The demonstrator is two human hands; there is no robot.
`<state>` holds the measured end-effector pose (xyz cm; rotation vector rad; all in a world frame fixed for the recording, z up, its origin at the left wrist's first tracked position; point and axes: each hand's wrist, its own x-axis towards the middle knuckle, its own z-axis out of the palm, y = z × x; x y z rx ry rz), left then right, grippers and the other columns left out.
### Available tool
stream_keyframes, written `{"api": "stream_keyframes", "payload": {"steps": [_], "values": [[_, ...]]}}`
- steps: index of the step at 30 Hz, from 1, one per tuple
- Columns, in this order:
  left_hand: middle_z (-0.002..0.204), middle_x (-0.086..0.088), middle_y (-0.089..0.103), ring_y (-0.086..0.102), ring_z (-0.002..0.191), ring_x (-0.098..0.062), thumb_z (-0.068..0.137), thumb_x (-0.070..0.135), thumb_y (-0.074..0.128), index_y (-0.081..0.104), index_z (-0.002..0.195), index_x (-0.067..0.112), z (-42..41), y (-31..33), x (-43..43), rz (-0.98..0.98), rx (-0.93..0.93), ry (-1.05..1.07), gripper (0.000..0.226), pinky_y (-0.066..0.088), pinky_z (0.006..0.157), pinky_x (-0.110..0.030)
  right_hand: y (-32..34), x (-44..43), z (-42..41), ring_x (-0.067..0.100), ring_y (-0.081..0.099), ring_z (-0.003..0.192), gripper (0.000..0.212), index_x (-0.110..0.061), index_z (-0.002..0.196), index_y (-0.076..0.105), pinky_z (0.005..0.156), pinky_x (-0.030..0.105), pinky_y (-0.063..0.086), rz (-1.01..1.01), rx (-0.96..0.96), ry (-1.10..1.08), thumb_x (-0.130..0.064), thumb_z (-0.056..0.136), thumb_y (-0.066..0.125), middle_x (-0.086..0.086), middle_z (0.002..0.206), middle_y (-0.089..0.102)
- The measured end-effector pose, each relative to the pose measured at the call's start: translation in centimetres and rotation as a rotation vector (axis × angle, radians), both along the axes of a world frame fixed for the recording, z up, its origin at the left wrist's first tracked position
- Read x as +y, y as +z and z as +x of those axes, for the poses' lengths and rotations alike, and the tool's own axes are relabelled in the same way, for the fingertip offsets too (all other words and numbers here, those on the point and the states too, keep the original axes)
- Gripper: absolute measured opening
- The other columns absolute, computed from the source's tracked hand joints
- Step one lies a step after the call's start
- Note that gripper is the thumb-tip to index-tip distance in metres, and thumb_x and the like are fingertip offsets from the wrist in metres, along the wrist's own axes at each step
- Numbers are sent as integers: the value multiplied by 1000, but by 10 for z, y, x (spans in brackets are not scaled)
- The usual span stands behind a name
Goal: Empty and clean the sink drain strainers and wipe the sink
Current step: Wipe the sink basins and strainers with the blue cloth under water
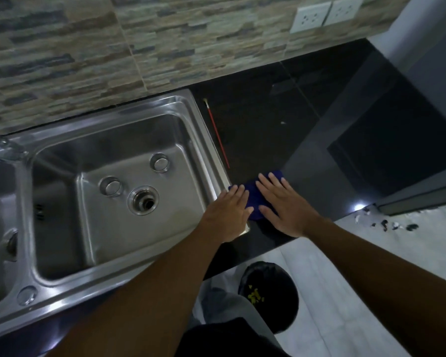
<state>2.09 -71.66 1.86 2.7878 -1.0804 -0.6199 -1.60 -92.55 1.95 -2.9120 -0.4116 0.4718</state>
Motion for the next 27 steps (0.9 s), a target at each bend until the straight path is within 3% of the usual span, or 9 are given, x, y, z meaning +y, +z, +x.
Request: {"api": "stream_keyframes", "payload": {"steps": [3,10,16,20,27], "values": [[168,-11,5,4,155,-25,108,38,20,7,159,7,2,-10,-3,45,-44,10,61,5,126,-41,-10,7,2,17,-11,154,65,-17,161,1,124,36,-8,-100,-32,-42,-51,106,13,2,168,-3],[168,-9,-1,-1,155,-24,108,36,23,2,159,8,6,-14,-9,61,-44,26,62,0,124,-41,-16,3,9,19,-11,154,66,-14,160,-2,123,37,-7,-132,-23,-67,-49,106,14,4,168,-8],[168,-9,1,1,155,-24,108,38,26,4,159,9,3,0,12,28,-45,-30,63,5,126,-42,-12,14,16,22,-9,155,69,-12,160,0,124,38,-7,-138,36,-121,-44,102,22,6,168,-6],[168,-10,2,2,155,-22,107,38,23,6,159,8,2,13,38,-2,-45,-13,62,6,126,-42,-8,33,16,22,-2,156,70,-9,160,5,125,36,-5,-104,-19,-139,-36,101,30,9,168,3],[168,-7,6,3,155,-21,108,35,22,9,159,10,-2,25,79,-10,-5,24,59,5,126,-40,-3,73,-2,18,-2,156,68,-10,160,4,122,29,-9,3,-70,-204,-28,102,37,6,169,2]]}}
